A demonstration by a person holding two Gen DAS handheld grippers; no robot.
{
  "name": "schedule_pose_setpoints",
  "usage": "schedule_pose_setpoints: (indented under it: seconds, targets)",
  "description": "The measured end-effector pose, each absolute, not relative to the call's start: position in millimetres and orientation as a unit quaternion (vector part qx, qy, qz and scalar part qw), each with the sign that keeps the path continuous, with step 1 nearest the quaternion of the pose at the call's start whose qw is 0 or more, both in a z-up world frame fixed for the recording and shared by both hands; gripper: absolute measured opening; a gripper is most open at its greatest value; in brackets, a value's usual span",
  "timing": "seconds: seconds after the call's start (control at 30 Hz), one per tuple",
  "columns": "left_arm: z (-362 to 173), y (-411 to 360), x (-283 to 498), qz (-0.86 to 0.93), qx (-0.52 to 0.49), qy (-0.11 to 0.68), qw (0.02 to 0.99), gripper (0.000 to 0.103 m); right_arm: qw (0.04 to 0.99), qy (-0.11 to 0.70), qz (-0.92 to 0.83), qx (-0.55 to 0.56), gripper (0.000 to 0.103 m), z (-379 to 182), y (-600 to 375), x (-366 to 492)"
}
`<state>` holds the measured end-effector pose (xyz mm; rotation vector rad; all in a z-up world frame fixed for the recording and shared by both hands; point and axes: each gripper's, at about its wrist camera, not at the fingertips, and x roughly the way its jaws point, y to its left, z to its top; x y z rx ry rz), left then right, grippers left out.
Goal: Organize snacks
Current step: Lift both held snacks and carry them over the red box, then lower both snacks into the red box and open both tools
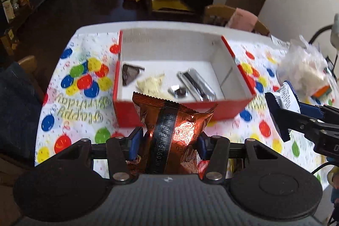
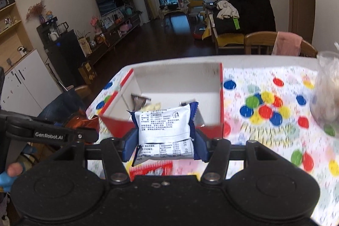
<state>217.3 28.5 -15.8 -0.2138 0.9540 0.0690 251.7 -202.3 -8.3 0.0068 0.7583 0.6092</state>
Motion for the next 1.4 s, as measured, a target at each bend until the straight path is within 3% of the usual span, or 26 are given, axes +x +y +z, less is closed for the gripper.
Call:
schedule_pose_setpoints:
  seconds: [0.5, 1.4]
  targets:
    - [-14, 46, 310, 0.074, -0.088, 0.465, 0.878, 0.051, 0.875, 0.386, 0.290, -0.017, 0.057, -18, -165, 352]
    - [-95, 66, 430, 0.107, -0.056, 0.590, 0.798, 0.050, 0.803, 0.495, 0.304, -0.132, 0.057, -109, -75, 455]
